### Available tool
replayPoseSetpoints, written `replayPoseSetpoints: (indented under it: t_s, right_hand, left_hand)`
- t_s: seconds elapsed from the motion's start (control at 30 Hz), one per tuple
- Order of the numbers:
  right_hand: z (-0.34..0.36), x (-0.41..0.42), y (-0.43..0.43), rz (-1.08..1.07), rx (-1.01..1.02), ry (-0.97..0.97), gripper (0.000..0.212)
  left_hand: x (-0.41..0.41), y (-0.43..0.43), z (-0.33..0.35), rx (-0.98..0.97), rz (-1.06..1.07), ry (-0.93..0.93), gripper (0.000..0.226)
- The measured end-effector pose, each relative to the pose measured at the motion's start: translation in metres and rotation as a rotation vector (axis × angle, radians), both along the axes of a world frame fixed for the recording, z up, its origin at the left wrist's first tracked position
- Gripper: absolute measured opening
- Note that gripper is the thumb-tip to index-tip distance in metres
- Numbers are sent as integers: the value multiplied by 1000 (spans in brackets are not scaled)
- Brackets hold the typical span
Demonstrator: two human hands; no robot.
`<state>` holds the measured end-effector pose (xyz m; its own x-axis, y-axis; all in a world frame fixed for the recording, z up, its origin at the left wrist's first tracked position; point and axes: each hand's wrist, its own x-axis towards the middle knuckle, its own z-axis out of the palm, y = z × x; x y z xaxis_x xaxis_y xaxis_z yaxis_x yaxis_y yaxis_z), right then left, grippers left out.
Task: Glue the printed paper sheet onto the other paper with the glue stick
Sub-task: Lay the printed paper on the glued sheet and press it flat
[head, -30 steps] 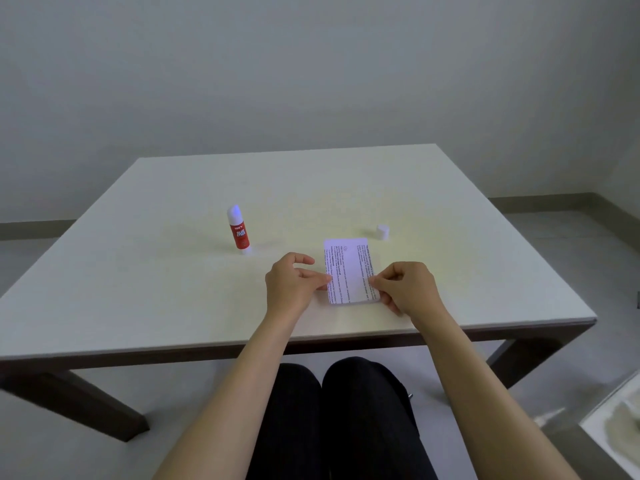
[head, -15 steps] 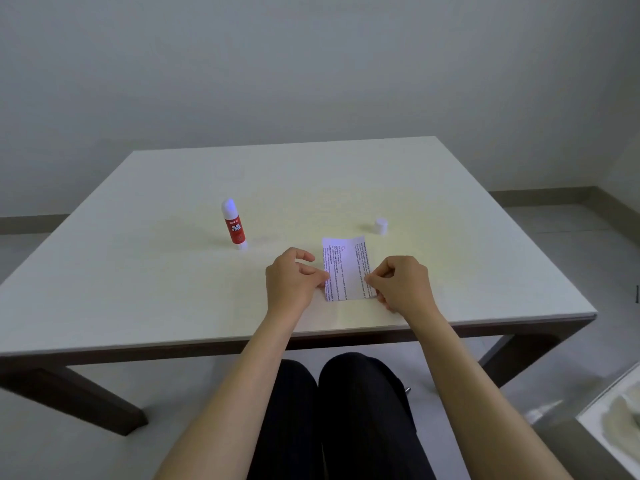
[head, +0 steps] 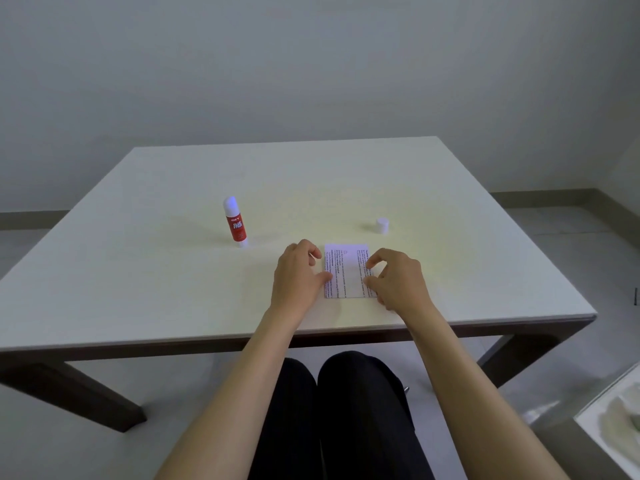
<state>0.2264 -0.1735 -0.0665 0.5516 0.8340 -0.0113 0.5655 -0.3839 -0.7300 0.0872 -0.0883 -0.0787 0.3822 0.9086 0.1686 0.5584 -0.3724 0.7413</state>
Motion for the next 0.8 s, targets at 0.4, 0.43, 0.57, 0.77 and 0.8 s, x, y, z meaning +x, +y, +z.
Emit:
replayPoseSetpoints:
  t_s: [0.4, 0.43, 0.57, 0.77, 0.8]
  right_hand:
    - [1, -1, 7, 34, -43, -2, 23]
    - [1, -4, 8, 36, -57, -26, 24]
    - [-4, -23, 12, 1, -100, -91, 29]
    - [-11, -57, 16, 32, -75, -262, 35]
    - [-10, -59, 15, 36, -80, -282, 35]
  left_hand:
    - [-29, 38, 4, 17, -509, 501, 81]
    - [-32, 39, 4, 9, -506, 503, 82]
    - [-44, 43, 7, -59, -496, 506, 81]
    - [-67, 53, 13, -150, -472, 513, 80]
    - [-67, 53, 12, -151, -474, 503, 80]
